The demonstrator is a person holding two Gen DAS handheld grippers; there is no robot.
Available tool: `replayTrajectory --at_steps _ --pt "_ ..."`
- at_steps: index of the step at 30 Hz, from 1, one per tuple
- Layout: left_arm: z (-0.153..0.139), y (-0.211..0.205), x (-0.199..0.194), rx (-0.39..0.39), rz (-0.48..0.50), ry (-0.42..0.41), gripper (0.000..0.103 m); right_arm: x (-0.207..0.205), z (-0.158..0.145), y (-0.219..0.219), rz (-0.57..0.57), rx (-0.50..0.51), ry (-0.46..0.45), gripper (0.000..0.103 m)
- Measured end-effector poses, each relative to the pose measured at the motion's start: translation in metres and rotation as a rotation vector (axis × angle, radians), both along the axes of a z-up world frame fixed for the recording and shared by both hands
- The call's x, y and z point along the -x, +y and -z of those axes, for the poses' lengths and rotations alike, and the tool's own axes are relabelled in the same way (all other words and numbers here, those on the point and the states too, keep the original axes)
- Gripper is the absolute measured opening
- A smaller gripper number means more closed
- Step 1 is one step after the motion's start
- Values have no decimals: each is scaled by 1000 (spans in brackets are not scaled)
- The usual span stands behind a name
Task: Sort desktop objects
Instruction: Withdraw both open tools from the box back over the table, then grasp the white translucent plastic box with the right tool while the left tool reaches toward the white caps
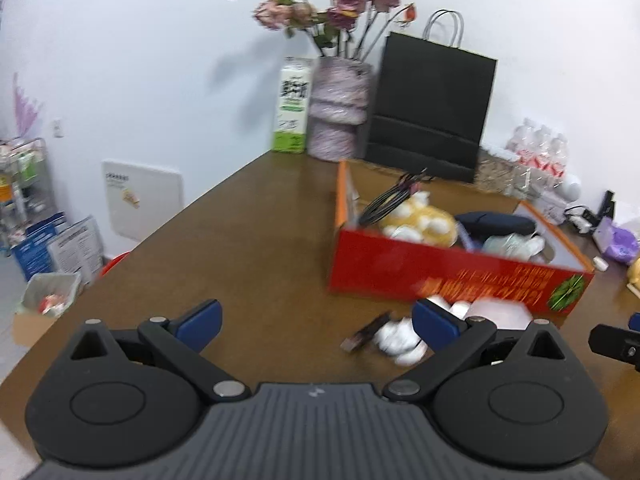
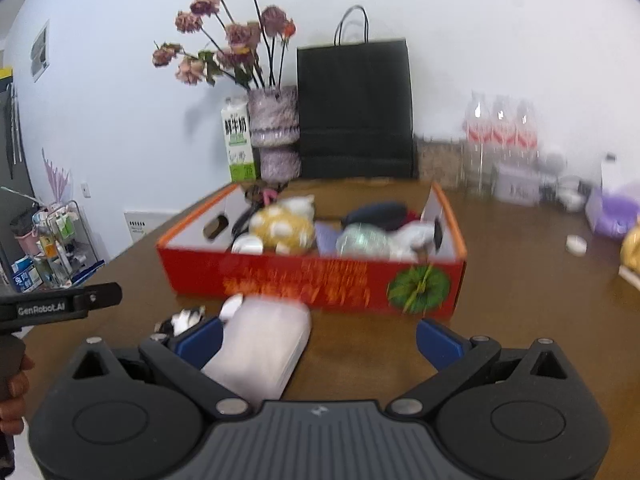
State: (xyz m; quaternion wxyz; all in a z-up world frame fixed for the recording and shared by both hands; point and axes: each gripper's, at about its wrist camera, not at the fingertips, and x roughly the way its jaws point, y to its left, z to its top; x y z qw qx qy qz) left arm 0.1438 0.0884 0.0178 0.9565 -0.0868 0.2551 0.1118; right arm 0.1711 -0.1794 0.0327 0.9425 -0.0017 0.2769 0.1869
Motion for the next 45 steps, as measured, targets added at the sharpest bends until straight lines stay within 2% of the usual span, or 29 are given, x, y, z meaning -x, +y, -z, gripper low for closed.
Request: replayTrajectory --at_steps 4,9,19,26,28,34,39,45 --pt "11 5 15 -4 -7 27 103 13 15 7 -6 37 15 103" --pt "12 10 19 -12 -10 25 103 15 14 17 -16 30 0 103" --pt "14 22 14 -35 0 35 103 -8 24 51 -49 66 53 103" --pt "17 36 12 -39 -6 55 103 -32 34 82 -37 127 93 91" --pt "18 40 11 -37 -11 59 103 -39 37 87 -27 141 106 90" --pt "20 42 8 -31 -10 67 103 -50 42 86 -19 157 127 81" --pt "21 40 3 -30 6 74 103 -55 43 83 -21 168 141 69" --pt "19 32 -5 -39 39 89 103 -61 48 83 -34 192 155 65"
